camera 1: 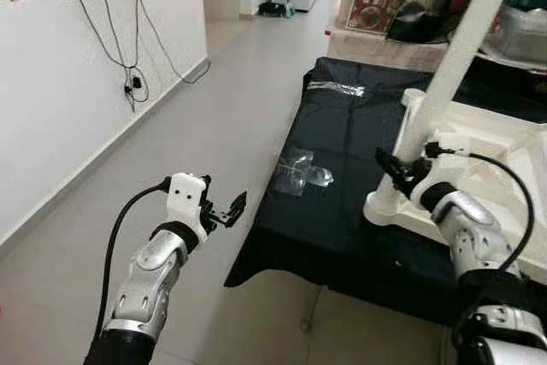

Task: Building children table

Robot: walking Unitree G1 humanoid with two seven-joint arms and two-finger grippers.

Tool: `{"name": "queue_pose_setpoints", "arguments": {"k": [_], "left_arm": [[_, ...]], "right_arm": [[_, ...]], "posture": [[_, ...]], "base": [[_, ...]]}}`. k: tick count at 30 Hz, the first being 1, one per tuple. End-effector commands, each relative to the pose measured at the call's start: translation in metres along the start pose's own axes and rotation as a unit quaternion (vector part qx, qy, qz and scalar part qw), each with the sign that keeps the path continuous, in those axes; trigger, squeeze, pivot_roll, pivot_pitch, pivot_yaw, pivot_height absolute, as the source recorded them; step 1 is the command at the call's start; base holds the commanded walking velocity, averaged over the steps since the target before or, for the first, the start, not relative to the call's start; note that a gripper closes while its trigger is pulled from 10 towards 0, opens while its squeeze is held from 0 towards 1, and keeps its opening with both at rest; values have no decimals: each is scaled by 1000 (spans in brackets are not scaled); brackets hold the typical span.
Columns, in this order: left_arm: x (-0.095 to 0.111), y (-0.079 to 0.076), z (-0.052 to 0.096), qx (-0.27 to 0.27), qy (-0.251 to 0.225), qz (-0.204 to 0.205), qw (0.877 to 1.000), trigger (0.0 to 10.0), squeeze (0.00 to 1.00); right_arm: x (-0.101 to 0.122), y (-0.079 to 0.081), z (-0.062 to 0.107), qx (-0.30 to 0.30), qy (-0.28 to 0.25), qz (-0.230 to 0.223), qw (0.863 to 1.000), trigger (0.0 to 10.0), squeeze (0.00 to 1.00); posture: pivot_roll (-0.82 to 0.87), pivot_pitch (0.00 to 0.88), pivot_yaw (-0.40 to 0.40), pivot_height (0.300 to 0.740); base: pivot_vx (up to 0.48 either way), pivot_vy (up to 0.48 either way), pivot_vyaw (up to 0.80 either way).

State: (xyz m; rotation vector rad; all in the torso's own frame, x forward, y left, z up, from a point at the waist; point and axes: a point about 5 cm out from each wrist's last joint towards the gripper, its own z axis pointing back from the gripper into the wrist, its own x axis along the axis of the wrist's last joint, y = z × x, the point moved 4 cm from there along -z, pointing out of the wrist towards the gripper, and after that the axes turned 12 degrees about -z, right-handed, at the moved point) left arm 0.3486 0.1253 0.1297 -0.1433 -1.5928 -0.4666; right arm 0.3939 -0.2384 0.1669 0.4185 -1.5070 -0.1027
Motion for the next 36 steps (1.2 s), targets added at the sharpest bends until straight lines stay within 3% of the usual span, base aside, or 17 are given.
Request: {"name": "queue_pose_setpoints", "arguments": {"k": [1,4,6,7,12,16,17,18,19,20,23,24,28,29,30,33,36], "left_arm": [[-3,-1,0,1,5,-2,1000,10000,0],[-3,0,1,2,4,-2,1000,10000,0],[-5,-1,3,0,7,-4,1000,10000,0],[-5,-1,3,0,7,-4,1000,10000,0],[-5,-1,2,-1,8,-4,1000,10000,0],[-4,-5,-2,-8,7,-3,1000,10000,0],[-3,-6,-3,-11,7,-3,1000,10000,0],[-3,-7,-3,-12,6,-2,1000,10000,0],[-3,-7,-3,-12,6,-2,1000,10000,0],[-3,-7,-3,-13,6,-2,1000,10000,0],[-4,-6,-3,-12,6,-2,1000,10000,0],[-4,-5,-3,-11,6,-2,1000,10000,0],[-4,-5,-4,-8,6,0,1000,10000,0],[-5,-6,-4,-8,6,0,1000,10000,0],[-5,-6,-4,-7,5,1,1000,10000,0],[-5,-5,-3,-5,4,2,1000,10000,0],[-6,-5,-3,-3,5,2,1000,10000,0]], "right_arm": [[-17,14,-6,29,22,-25,999,0,0],[-27,12,-6,12,25,-46,999,0,0],[-48,-29,3,-187,46,-47,980,0,0],[-48,-29,3,-187,46,-47,980,0,0],[-75,-76,51,-456,46,-51,887,0,0],[-81,-53,61,-479,28,-23,877,0,0],[-79,-32,53,-448,25,-7,894,353,0],[-76,-15,46,-417,26,8,909,4980,0],[-76,-15,46,-417,26,8,909,4980,0],[-71,4,36,-368,21,9,930,10000,0],[-64,18,27,-321,10,-3,947,10000,0],[-50,24,22,-292,-13,-9,956,10000,1000],[-9,24,2,-206,-44,-1,978,10000,1000],[-3,26,-4,-169,-39,-6,985,10000,635],[9,32,-8,-106,-38,-15,994,10000,0],[31,50,-1,78,-35,23,996,10000,0],[23,49,4,122,-8,30,992,10000,0]], "posture": [[114,0,-87,740],[115,0,-84,740],[112,0,-79,740],[112,0,-79,740],[96,0,-67,740],[92,0,-60,740],[84,0,-56,740],[85,0,-57,740],[85,0,-57,740],[86,0,-60,740],[85,0,-63,740],[83,0,-65,740],[80,0,-70,740],[82,0,-72,740],[84,0,-78,740],[83,0,-82,740],[90,0,-86,740]], "base": [[0,0,0],[0,0,0],[0,0,0],[0,0,0],[0,0,0],[0,0,0],[0,0,0],[0,0,0],[0,0,0],[0,0,0],[0,0,0],[0,0,0],[0,0,0],[0,0,0],[0,0,0],[0,0,0],[0,0,0]]}}
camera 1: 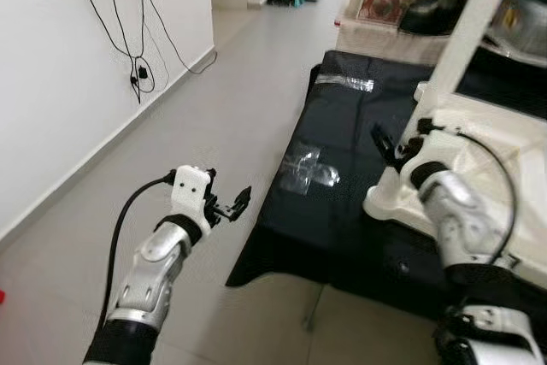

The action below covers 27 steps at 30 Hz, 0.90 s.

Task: Building children table

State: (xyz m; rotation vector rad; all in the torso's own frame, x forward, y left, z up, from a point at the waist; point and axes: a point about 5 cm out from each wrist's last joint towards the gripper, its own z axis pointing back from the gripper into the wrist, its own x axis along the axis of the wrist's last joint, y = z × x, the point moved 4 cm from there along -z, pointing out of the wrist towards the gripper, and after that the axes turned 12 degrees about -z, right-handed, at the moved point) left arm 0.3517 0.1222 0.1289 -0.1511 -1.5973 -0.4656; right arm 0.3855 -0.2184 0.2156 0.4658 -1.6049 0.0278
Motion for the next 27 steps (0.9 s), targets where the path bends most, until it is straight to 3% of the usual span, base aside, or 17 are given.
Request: {"name": "queue_pose_setpoints", "arguments": {"k": [1,4,5,7,8,11,13,14,15,16,19,21,23,24,25,26,27], "left_arm": [[-5,-3,1,-2,8,0,1000,10000,0],[-4,-3,1,-1,7,-1,1000,10000,0],[-4,-3,1,0,6,-1,1000,10000,0],[-4,-3,1,1,6,-2,1000,10000,0],[-4,-2,1,3,6,-2,1000,10000,0],[-5,-1,3,5,7,-2,1000,10000,0],[-7,-1,6,5,11,-3,1000,10000,0],[-7,-1,6,5,11,-3,1000,10000,0],[-8,-2,7,4,13,-3,1000,10000,0],[-8,-1,6,3,12,-3,1000,10000,0],[-8,-1,6,3,12,-3,1000,10000,0],[-6,-1,5,1,11,-5,1000,10000,0],[-6,0,5,0,11,-5,1000,10000,0],[-6,0,5,-1,11,-6,1000,10000,0],[-6,0,5,-1,11,-6,1000,10000,0],[-6,-1,5,-3,12,-6,1000,10000,0],[-6,-1,5,-3,12,-6,1000,10000,0]], "right_arm": [[-15,14,-1,62,27,-7,998,10000,0],[-28,10,0,65,54,4,996,8314,0],[-38,8,0,62,69,1,996,1255,0],[-45,7,0,61,78,-3,995,1255,0],[-53,4,0,42,84,-11,995,0,0],[-62,-13,-2,-30,86,-28,995,0,0],[-66,-55,5,-212,61,-71,973,0,0],[-66,-55,5,-212,61,-71,973,0,0],[-80,-92,37,-398,51,-93,911,0,0],[-85,-101,55,-464,48,-87,880,0,0],[-85,-101,55,-464,48,-87,880,0,0],[-89,-100,80,-536,29,-61,842,0,0],[-91,-85,87,-548,19,-45,835,0,0],[-89,-65,88,-537,7,-26,843,3490,0],[-89,-65,88,-537,7,-26,843,3490,0],[-87,-43,83,-507,8,-14,862,10000,0],[-87,-43,83,-507,8,-14,862,10000,0]], "posture": [[90,0,-86,740],[93,0,-91,740],[99,0,-96,740],[99,0,-96,740],[103,0,-98,740],[106,0,-96,740],[104,0,-91,740],[104,0,-91,740],[101,0,-89,740],[102,0,-81,740],[102,0,-81,740],[98,0,-76,740],[94,0,-71,740],[87,0,-66,740],[87,0,-66,740],[88,0,-66,740],[88,0,-66,740]], "base": [[0,0,0],[0,0,0],[0,0,0],[0,0,0],[0,0,0],[0,0,0],[0,0,0],[0,0,0],[0,0,0],[0,0,0],[0,0,0],[0,0,0],[0,0,0],[0,0,0],[0,0,0],[0,0,0],[0,0,0]]}}
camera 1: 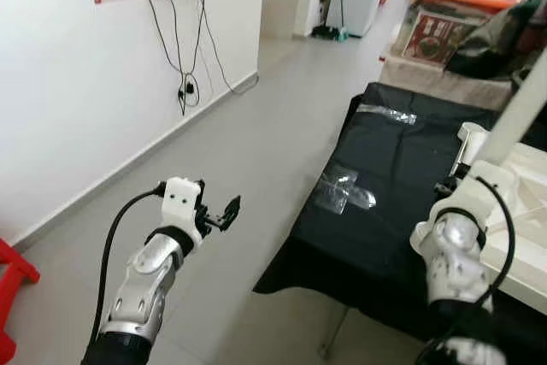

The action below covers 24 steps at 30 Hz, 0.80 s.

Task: Building children table

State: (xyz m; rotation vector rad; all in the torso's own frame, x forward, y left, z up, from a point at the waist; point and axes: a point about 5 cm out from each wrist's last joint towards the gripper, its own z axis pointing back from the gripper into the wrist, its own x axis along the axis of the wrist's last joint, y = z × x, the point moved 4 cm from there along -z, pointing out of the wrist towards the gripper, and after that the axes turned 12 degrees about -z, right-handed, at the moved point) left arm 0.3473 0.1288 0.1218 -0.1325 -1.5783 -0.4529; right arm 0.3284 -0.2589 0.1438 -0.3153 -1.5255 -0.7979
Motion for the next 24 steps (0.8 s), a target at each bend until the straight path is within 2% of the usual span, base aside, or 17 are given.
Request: {"name": "queue_pose_setpoints", "arguments": {"k": [1,2,3,8,9,10,11,13,14,15,16,19,20,21,22,23,24], "left_arm": [[1,-5,-1,-13,1,-6,1000,10000,0],[1,-6,-1,-14,2,-6,1000,10000,0],[1,-6,-1,-14,2,-5,1000,10000,0],[0,-6,-3,-16,2,-5,1000,10000,0],[1,-6,-4,-16,1,-5,1000,10000,0],[1,-6,-4,-16,1,-5,1000,10000,0],[2,-6,-4,-15,0,-5,1000,10000,0],[3,-6,-5,-15,-1,-5,1000,10000,0],[3,-6,-5,-15,-1,-5,1000,10000,0],[3,-6,-5,-14,-2,-5,1000,10000,0],[3,-6,-5,-14,-2,-5,1000,10000,0],[2,-6,-5,-13,-2,-4,1000,10000,0],[2,-6,-5,-13,-2,-4,1000,10000,0],[2,-7,-5,-12,-2,-4,1000,10000,0],[2,-7,-5,-12,-2,-4,1000,10000,0],[2,-7,-5,-12,-2,-4,1000,10000,0],[2,-7,-5,-10,-3,-4,1000,10000,0]], "right_arm": [[-29,3,14,9,68,28,997,10000,0],[-26,19,21,60,68,23,996,10000,0],[-19,32,24,103,56,3,993,10000,1000],[-4,52,6,188,55,-11,981,10000,1000],[1,58,-1,222,64,-13,973,10000,675],[1,58,-1,222,64,-13,973,10000,675],[12,67,-7,289,73,-24,954,10000,0],[34,75,-9,398,71,-29,914,10000,0],[34,75,-9,398,71,-29,914,10000,0],[43,75,-8,449,67,-22,891,10000,0],[43,75,-8,449,67,-22,891,10000,0],[42,69,-9,510,88,-3,856,10000,0],[42,69,-9,510,88,-3,856,10000,0],[35,65,-10,531,105,10,841,8510,0],[24,62,-11,543,127,24,829,3961,0],[24,62,-11,543,127,24,829,3961,0],[12,60,-13,543,146,35,827,0,0]], "posture": [[89,0,-67,740],[88,0,-65,740],[82,0,-63,740],[80,0,-61,740],[80,0,-61,740],[80,0,-61,740],[81,0,-63,740],[84,0,-72,740],[84,0,-72,740],[87,0,-75,740],[87,0,-75,740],[86,0,-79,740],[86,0,-79,740],[88,0,-82,740],[94,0,-87,740],[94,0,-87,740],[102,0,-93,740]], "base": [[0,0,0],[0,0,0],[0,0,0],[0,0,0],[0,0,0],[0,0,0],[0,0,0],[0,0,0],[0,0,0],[0,0,0],[0,0,0],[0,0,0],[0,0,0],[0,0,0],[0,0,0],[0,0,0],[0,0,0]]}}
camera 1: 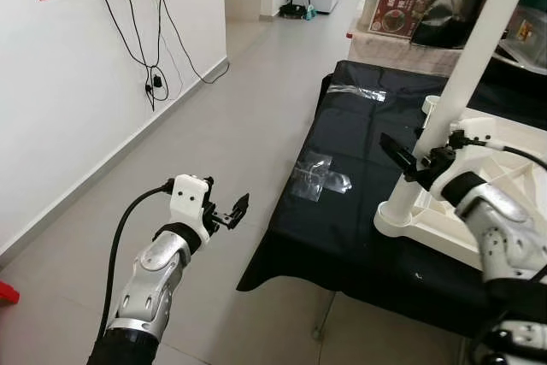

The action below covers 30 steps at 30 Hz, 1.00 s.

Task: Building children table

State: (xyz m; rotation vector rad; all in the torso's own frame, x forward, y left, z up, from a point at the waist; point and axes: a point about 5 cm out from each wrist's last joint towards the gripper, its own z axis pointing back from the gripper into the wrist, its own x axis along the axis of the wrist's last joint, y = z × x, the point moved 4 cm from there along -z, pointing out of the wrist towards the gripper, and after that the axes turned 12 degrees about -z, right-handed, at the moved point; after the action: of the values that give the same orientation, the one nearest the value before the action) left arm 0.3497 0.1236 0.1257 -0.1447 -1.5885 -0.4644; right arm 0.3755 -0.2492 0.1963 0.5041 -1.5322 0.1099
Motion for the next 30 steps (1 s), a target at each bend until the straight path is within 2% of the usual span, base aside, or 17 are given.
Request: {"name": "queue_pose_setpoints", "arguments": {"k": [1,5,10,12,13,14,15,17,18,21,22,23,24,25,27,29,30], "left_arm": [[-2,-4,0,-2,3,-3,1000,10000,0],[-3,-2,2,1,4,-3,1000,10000,0],[-5,1,6,3,9,-6,1000,10000,0],[-4,0,5,-1,9,-7,1000,10000,0],[-4,0,5,-1,9,-7,1000,10000,0],[-4,-1,3,-4,9,-8,1000,10000,0],[-4,-1,3,-4,9,-8,1000,10000,0],[-3,-1,2,-4,8,-7,1000,10000,0],[-3,-1,2,-4,8,-7,1000,10000,0],[-3,-3,2,-6,8,-6,1000,10000,0],[-3,-4,2,-7,8,-5,1000,10000,0],[-3,-5,2,-8,8,-5,1000,10000,0],[-3,-5,2,-9,8,-5,1000,10000,0],[-3,-5,2,-9,8,-5,1000,10000,0],[-3,-5,1,-11,8,-5,1000,10000,0],[-3,-5,1,-11,8,-5,1000,10000,0],[-3,-4,-1,-12,8,-6,1000,10000,0]], "right_arm": [[-37,11,-8,39,61,-19,997,0,0],[-44,-3,-14,-5,58,-29,998,0,0],[-47,-41,-7,-172,47,-28,984,0,0],[-48,-72,13,-333,24,-43,942,0,0],[-48,-72,13,-333,24,-43,942,0,0],[-51,-96,46,-493,-3,-37,869,0,0],[-51,-96,46,-493,-3,-37,869,0,0],[-58,-102,81,-607,-19,-13,794,0,0],[-58,-102,81,-607,-19,-13,794,0,0],[-70,-56,73,-598,-47,-17,800,0,0],[-75,-29,63,-576,-54,-27,815,2157,0],[-78,-2,49,-539,-51,-39,840,10000,0],[-79,15,36,-505,-47,-46,861,10000,0],[-79,15,36,-505,-47,-46,861,10000,0],[-68,41,8,-399,-66,-56,913,10000,0],[-68,41,8,-399,-66,-56,913,10000,0],[-57,40,2,-372,-79,-50,924,10000,1000]], "posture": [[105,0,-95,740],[113,0,-97,740],[111,0,-88,740],[102,0,-79,740],[102,0,-79,740],[100,0,-78,740],[100,0,-78,740],[92,0,-72,740],[92,0,-72,740],[90,0,-66,740],[89,0,-65,740],[90,0,-64,740],[90,0,-63,740],[90,0,-63,740],[78,0,-57,740],[78,0,-57,740],[79,0,-61,740]], "base": [[0,0,0],[0,0,0],[0,0,0],[0,0,0],[0,0,0],[0,0,0],[0,0,0],[0,0,0],[0,0,0],[0,0,0],[0,0,0],[0,0,0],[0,0,0],[0,0,0],[0,0,0],[0,0,0],[0,0,0]]}}
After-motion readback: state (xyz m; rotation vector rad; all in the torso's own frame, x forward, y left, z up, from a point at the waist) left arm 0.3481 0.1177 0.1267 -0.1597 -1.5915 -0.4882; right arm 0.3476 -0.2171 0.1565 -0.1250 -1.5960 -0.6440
